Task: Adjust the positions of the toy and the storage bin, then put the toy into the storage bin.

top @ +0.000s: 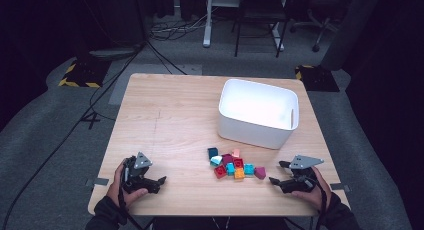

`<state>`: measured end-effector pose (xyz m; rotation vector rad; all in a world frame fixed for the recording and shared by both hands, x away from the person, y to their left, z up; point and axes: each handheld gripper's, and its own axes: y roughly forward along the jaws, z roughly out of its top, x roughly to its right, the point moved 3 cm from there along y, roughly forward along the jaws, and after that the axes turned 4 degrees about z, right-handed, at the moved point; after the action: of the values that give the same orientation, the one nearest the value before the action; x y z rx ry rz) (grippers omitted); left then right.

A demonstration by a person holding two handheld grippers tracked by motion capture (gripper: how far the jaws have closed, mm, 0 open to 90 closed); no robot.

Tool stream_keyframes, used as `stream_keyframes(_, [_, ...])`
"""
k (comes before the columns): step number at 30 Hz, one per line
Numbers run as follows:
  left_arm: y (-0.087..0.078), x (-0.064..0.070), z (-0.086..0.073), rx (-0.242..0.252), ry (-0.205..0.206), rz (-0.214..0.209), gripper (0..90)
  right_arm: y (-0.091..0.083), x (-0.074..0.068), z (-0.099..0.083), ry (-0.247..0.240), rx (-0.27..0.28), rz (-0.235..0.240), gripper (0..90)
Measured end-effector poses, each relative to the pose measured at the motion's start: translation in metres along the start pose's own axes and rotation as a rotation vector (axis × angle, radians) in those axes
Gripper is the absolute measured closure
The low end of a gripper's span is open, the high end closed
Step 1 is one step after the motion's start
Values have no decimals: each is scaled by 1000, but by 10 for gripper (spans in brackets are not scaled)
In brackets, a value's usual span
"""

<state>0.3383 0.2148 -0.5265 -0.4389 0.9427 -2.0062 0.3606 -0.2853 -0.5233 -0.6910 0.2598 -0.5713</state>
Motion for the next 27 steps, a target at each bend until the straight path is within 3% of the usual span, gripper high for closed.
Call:
stream_keyframes(18, [0,0,-1,2,-1,-7,5,0,-1,0,11,0,-15,218])
stream_keyframes(27, [0,-1,0,0,3,-2,2,-4,-5,-3,-6,0,6,232])
